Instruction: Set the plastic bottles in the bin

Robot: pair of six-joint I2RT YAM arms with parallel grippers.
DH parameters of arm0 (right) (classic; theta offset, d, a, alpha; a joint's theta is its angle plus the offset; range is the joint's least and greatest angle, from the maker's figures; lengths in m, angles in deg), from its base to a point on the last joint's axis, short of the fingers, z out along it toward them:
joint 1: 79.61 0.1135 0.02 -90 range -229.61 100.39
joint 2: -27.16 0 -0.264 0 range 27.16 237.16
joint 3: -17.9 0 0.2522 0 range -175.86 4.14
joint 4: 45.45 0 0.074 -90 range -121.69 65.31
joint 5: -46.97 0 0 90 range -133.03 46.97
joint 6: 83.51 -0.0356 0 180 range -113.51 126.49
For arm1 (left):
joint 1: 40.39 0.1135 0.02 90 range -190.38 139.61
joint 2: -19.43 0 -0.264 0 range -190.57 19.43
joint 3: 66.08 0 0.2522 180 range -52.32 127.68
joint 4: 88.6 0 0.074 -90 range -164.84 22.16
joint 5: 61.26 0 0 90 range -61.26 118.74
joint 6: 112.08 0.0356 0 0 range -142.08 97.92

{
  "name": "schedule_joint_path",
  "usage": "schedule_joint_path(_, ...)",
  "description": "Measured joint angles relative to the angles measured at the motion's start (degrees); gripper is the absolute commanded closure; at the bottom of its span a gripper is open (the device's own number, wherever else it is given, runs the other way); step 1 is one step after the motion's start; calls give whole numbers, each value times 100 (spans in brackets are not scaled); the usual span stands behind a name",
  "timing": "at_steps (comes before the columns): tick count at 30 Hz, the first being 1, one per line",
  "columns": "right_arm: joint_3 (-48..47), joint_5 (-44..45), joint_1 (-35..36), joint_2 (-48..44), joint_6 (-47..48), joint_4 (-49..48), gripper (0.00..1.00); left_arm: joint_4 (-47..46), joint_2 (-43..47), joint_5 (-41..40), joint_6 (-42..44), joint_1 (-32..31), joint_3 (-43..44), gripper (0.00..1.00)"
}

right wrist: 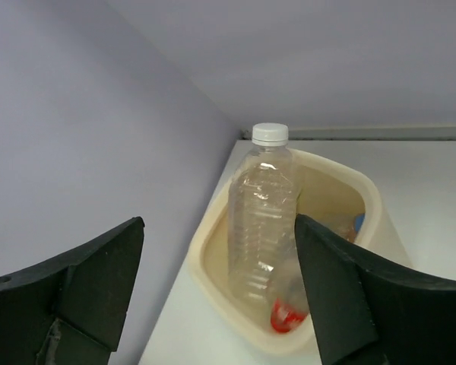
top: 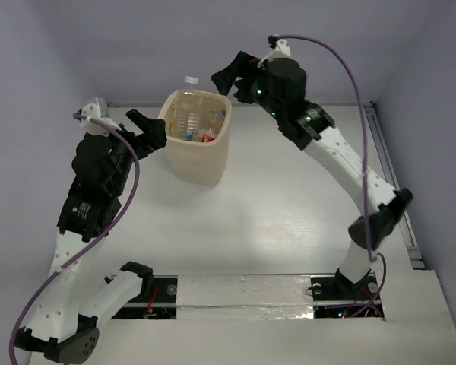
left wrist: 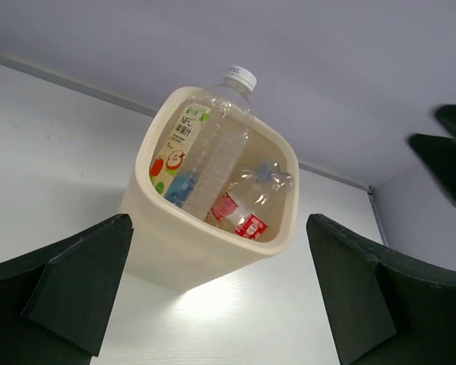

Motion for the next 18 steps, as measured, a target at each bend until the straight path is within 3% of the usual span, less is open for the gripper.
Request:
schedule_joint_path(1, 236, 68, 0, -339, 44, -9, 20, 35, 15, -7, -15, 0, 39, 1)
schedule_joint_path(2, 492, 140, 0, -699, 83, -55, 33, 70, 31, -7, -26, 0, 74, 1)
schedule_joint_path(4, 1093, 291, 0, -1464, 186, -190, 65, 168, 55, 0, -66, 0, 138, 1)
schedule_joint_path(5, 1423, 350, 0, -1836, 205, -267, 93, 219, 70, 17, -96, 0, 166, 1)
schedule_joint_path(6, 1908, 426, 0, -2310, 286, -385, 100, 286, 85, 37, -127, 0, 192, 1)
schedule_joint_path(12, 4197, 929, 4, -5066, 461, -66, 100, 778, 203, 153, -321, 0, 472, 1)
schedule_joint_path(13, 4524, 1032, 4, -5519, 459, 92, 98, 833, 240, 164, -348, 0, 535, 1)
schedule_joint_path(16, 5261, 1285, 4, -6760, 334, 619, 53, 935, 424, 216, -407, 0, 627, 1)
schedule_joint_path(17, 5423, 1349, 4, -7112, 280, 761, 22, 999, 487, 229, -428, 0, 638, 1)
schedule_joint_path(18, 5554, 1429, 0, -7425, 210, 922, 8, 1073, 555, 236, -463, 0, 638, 1)
